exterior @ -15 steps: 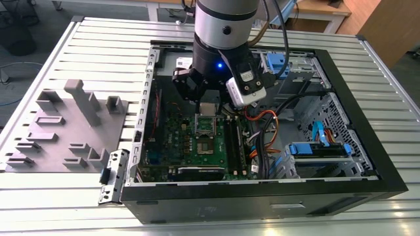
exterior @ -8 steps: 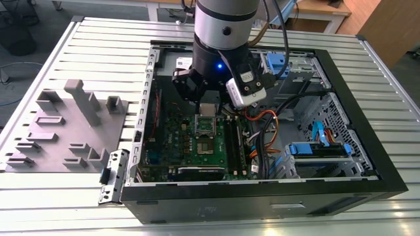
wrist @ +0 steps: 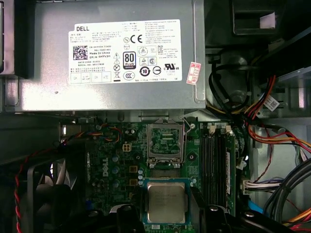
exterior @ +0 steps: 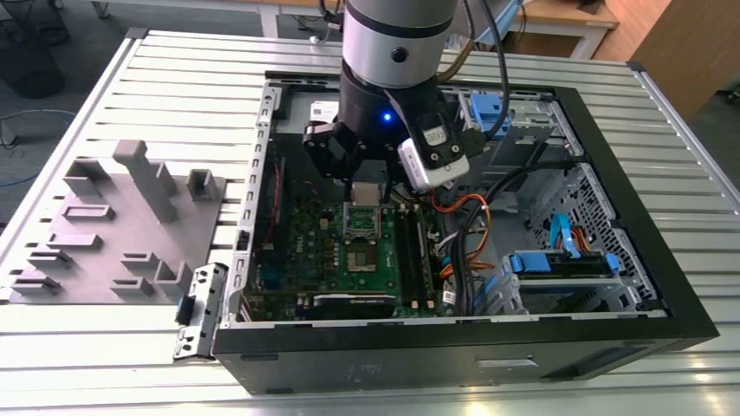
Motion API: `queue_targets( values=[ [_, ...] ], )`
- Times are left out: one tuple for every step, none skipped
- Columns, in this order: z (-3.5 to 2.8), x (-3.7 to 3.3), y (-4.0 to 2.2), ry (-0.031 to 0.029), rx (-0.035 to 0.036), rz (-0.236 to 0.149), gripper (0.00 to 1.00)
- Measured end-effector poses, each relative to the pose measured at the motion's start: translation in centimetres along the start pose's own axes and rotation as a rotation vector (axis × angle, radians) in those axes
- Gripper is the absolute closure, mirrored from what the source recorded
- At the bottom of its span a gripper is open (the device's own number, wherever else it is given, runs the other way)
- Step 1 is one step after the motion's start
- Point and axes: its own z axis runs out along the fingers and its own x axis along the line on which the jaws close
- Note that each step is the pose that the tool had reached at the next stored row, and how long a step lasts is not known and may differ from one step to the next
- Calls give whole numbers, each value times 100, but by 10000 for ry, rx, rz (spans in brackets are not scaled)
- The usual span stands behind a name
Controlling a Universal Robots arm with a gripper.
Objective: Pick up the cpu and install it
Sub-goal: 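Place the cpu into insertion slot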
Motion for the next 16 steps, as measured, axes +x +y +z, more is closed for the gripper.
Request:
queue_targets(
  values=[
    [6, 0, 0, -2, -4, 0, 53],
    [13, 0, 0, -2, -4, 0, 53],
    [21, -1, -1, -3, -1, -1, 53],
    [29, -1, -1, -6, -1, -2, 53],
    [37, -1, -1, -9, -1, -2, 53],
    [46, -1, -1, -12, 2, -1, 53],
    [58, -2, -2, -18, 11, -2, 53],
    [69, -2, -2, -28, 22, -2, 53],
    [79, -2, -2, -47, 32, -3, 53],
    [90, -2, -3, -71, 41, -4, 53],
    [99, -2, -3, -99, 46, -5, 53],
    [107, -3, -3, -130, 48, -8, 53],
    [111, -3, -3, -150, 50, -10, 53],
    [113, -3, -4, -161, 52, -11, 53],
    [122, -3, -4, -174, 49, -11, 53],
    [137, -3, -4, -185, 54, -10, 53]
  ],
)
